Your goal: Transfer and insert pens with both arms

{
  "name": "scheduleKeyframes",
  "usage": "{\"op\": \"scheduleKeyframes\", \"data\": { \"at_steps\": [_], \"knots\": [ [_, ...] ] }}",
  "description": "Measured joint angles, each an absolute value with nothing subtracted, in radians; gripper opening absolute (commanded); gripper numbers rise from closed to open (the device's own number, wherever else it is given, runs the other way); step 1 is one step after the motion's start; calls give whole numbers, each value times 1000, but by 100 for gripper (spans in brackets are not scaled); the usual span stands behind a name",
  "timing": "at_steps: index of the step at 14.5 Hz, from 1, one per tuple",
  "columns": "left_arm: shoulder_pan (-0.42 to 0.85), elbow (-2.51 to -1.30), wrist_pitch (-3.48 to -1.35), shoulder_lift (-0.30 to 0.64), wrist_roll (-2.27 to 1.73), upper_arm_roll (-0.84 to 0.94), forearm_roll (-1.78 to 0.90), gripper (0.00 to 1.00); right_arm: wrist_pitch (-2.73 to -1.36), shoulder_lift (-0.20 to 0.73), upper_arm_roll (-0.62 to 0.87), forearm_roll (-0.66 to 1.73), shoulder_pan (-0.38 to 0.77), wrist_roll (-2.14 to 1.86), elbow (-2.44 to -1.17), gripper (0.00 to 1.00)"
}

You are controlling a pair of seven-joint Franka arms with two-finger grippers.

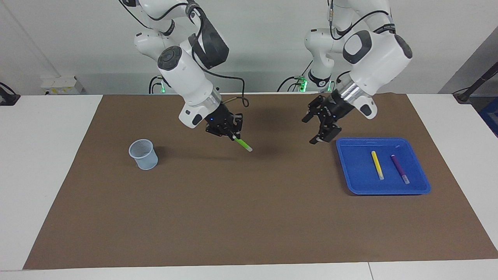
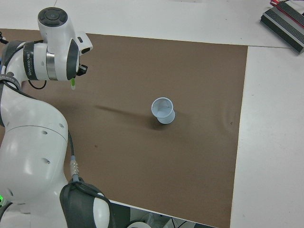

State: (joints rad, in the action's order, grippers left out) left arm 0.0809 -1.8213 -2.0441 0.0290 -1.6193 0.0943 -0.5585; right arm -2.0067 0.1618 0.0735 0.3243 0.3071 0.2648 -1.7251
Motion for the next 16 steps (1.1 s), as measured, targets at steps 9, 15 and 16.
{"op": "scheduleKeyframes", "data": {
  "at_steps": [9,15,16],
  "knots": [
    [-8,-1803,-2067,6,-1545,103,-397,100,-1832,71,72,-50,196,141,-1753,0],
    [-31,-1794,-2047,4,-1246,89,-297,100,-1831,-5,69,-73,71,-48,-1827,0],
    [-50,-1794,-2035,3,-1177,89,-293,100,-1831,-15,70,-85,71,-48,-1841,0]
  ]
}}
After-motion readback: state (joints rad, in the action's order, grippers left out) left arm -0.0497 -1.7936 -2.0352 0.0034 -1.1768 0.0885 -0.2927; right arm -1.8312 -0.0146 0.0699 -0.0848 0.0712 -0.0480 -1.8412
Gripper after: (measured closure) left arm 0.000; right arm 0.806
